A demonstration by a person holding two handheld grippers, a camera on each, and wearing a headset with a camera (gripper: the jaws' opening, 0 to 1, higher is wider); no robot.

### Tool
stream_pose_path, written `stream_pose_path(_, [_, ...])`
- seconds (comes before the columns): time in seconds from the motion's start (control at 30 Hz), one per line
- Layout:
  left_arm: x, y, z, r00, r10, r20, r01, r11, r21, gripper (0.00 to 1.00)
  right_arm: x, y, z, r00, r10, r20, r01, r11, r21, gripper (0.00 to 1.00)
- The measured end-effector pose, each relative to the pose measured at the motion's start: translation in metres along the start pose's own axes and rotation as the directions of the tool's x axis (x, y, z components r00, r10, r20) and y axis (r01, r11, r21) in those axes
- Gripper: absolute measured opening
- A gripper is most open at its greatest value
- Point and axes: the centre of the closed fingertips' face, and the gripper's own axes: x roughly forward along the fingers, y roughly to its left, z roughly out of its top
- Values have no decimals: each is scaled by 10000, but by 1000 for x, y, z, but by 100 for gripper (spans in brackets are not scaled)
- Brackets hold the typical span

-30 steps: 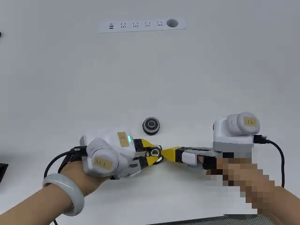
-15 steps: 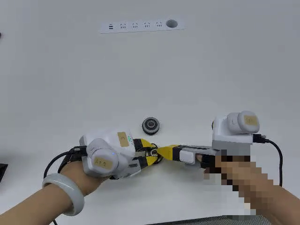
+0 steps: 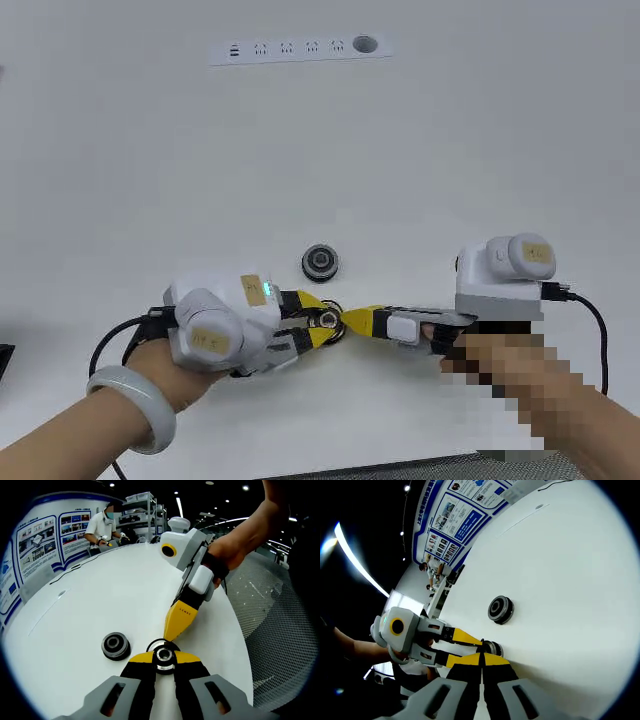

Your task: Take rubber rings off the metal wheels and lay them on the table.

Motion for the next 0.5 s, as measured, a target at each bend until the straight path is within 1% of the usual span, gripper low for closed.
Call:
stream_pose_path(0.27, [0, 0, -1, 10000, -42, 20, 42, 10000, 7, 14, 0, -1, 0, 10000, -15, 21, 15, 10000, 37, 2])
stream_pose_path(0.33, [0, 0, -1, 10000, -49, 69, 49, 10000, 23, 17, -1, -2, 0, 10000, -35, 7, 35, 10000, 30, 2])
stream_pose_path(0.5, [-1, -2, 0, 9999, -61, 90, 61, 10000, 48, 18, -1, -2, -1, 10000, -35, -14, 35, 10000, 39, 2])
